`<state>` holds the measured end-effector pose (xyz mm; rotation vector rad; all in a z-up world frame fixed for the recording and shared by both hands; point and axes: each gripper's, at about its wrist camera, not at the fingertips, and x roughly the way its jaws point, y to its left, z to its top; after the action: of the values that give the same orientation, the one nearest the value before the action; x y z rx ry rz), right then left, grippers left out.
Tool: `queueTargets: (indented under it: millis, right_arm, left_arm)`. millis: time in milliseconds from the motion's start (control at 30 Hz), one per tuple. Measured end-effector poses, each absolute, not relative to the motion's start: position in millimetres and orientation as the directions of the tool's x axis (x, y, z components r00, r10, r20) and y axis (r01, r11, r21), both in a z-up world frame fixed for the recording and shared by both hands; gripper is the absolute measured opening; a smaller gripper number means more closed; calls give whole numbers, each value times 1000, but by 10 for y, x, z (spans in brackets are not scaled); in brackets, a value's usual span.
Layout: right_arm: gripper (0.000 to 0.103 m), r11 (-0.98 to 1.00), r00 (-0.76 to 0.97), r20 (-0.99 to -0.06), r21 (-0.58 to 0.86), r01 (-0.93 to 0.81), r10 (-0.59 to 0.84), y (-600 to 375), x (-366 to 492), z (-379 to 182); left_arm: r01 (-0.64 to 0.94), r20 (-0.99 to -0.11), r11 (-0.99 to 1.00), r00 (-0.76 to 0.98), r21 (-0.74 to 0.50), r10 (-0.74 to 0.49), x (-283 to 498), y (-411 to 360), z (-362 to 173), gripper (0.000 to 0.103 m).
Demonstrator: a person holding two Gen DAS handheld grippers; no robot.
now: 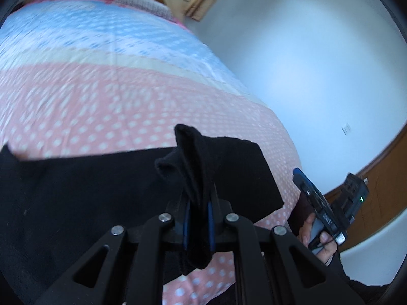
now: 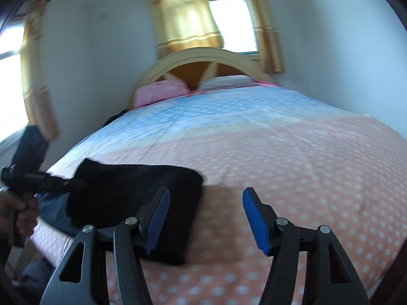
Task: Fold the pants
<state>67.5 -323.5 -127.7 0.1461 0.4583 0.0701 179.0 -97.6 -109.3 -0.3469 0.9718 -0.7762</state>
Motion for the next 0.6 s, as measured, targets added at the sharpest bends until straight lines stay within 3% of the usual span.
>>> queueTargets:
  millis: [200,367,467,600]
  right_arm:
    - [61,965,845,-470,62,-256,254,-2685,680,-1381]
    - [61,959,701,-677,25,-283,224,-2434,982,-1787]
    - [62,955,721,-660,-18,-295,211,-2386,957,-1786]
    - [62,958,725,-655,-7,-288,213,-2402,952,-1729]
  left_arm:
    - [380,-599,693,348,-613,-721,1836,-711,-1206,12]
    - [342,-624,710,338,-616,-704,1892,-559,-1348,12]
    - [329,-652,730,330,-599,-683,1911,-587,-1491,12]
    - [339,-660,747,350,-573,-665,1863,-581,-1534,21]
